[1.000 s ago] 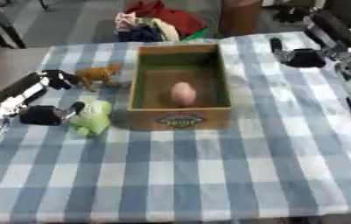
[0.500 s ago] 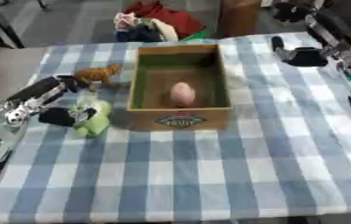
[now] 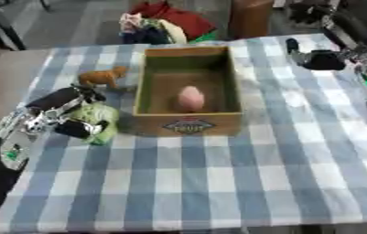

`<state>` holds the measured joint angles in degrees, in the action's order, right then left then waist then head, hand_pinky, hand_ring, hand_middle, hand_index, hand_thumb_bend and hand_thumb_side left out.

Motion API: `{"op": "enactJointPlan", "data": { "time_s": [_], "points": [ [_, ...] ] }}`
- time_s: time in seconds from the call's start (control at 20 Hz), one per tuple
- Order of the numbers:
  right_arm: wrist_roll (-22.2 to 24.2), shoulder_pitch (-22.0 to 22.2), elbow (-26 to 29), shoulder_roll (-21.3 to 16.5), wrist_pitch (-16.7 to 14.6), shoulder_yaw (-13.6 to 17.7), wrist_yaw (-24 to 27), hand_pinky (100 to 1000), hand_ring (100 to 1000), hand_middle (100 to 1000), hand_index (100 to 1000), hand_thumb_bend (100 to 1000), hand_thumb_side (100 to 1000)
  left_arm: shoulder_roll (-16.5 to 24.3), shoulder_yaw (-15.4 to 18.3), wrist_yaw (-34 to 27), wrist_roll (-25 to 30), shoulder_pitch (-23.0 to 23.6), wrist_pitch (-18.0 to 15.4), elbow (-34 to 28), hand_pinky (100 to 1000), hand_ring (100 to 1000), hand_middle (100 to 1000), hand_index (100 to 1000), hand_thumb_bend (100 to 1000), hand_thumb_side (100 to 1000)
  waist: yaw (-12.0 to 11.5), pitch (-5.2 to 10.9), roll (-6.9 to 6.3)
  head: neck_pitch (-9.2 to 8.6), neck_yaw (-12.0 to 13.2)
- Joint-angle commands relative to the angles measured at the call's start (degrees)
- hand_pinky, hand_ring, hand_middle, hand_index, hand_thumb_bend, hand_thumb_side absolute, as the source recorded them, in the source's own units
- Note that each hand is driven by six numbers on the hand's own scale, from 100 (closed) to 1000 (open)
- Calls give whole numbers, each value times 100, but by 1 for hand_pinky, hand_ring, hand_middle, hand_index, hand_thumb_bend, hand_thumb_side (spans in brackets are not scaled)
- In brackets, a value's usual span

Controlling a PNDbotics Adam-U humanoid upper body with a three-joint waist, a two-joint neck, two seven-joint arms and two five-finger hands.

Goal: Pick up objects on the table and place them in the box.

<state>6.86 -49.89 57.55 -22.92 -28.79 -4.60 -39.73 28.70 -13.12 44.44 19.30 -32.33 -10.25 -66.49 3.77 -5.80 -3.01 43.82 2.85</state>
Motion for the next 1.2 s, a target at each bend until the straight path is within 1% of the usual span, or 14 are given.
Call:
{"op": "enactJointPlan", "data": {
  "time_s": [0.05,0.1,0.2,0.25,0.3,0.4,0.5,0.6,0.7,0.85,0.95,1.05,1.15,1.2],
  "points": [
    [22,-92,116,-124,-13,39,45,788,789,758,955,100,220,124,173,136,-117,-85,89,-14,645,357,311,531,100,161,-11,84,25,-12,1],
    [25,-88,114,-124,-15,41,45,788,789,758,955,100,219,136,249,142,-200,-97,171,-77,634,324,270,499,100,161,-13,87,23,-12,-1],
    [26,-81,112,-127,-16,47,46,788,789,758,955,100,218,156,386,67,-382,-116,352,-240,604,235,158,409,100,166,-16,93,22,-10,-5],
    [26,-76,112,-131,-16,49,47,788,789,758,955,100,215,172,481,3,-470,-133,441,-345,594,213,128,388,100,277,-18,97,21,-9,-9],
    [26,-69,111,-135,-15,51,47,788,789,757,955,100,218,189,562,-69,-556,-154,526,-448,592,207,118,382,100,172,-18,102,20,-8,-11],
    [34,-54,107,-137,-19,47,47,787,788,756,954,100,220,219,641,-238,-743,-222,713,-647,592,203,113,381,100,176,-12,112,16,-7,-8],
    [52,-42,101,-135,-33,38,44,787,788,754,953,100,221,224,650,-418,-929,-328,899,-804,594,203,114,384,100,180,-4,124,13,-2,1],
    [81,-33,93,-121,-56,20,38,788,787,752,949,100,217,208,619,-585,-1107,-472,1047,-934,598,211,122,393,100,184,13,137,10,3,17],
    [129,-30,79,-97,-93,-3,23,788,787,752,942,100,222,151,527,-730,-1257,-688,1120,-957,601,221,131,402,100,186,38,148,8,5,44],
    [230,-41,48,-49,-183,-57,-18,789,788,751,890,100,222,-10,331,-922,-1251,-1054,1063,-839,612,236,141,416,100,197,86,160,0,-1,93],
    [318,-50,20,-9,-257,-90,-53,789,788,749,829,100,216,-185,203,-1077,-1123,-1287,954,-695,619,246,147,422,100,194,124,164,-6,-4,119],
    [409,-59,-12,35,-329,-120,-91,790,788,748,795,100,213,-348,96,-1203,-973,-1501,829,-548,627,262,163,436,100,196,155,161,-10,-8,142],
    [500,-74,-42,80,-406,-155,-132,791,789,749,783,100,214,-500,-10,-1267,-824,-1668,686,-370,635,283,179,449,100,196,193,156,-14,-17,172],
    [544,-81,-57,99,-441,-168,-152,792,790,750,778,100,214,-561,-57,-1259,-748,-1732,612,-266,643,308,199,463,100,198,212,153,-17,-21,184]
  ]
}}
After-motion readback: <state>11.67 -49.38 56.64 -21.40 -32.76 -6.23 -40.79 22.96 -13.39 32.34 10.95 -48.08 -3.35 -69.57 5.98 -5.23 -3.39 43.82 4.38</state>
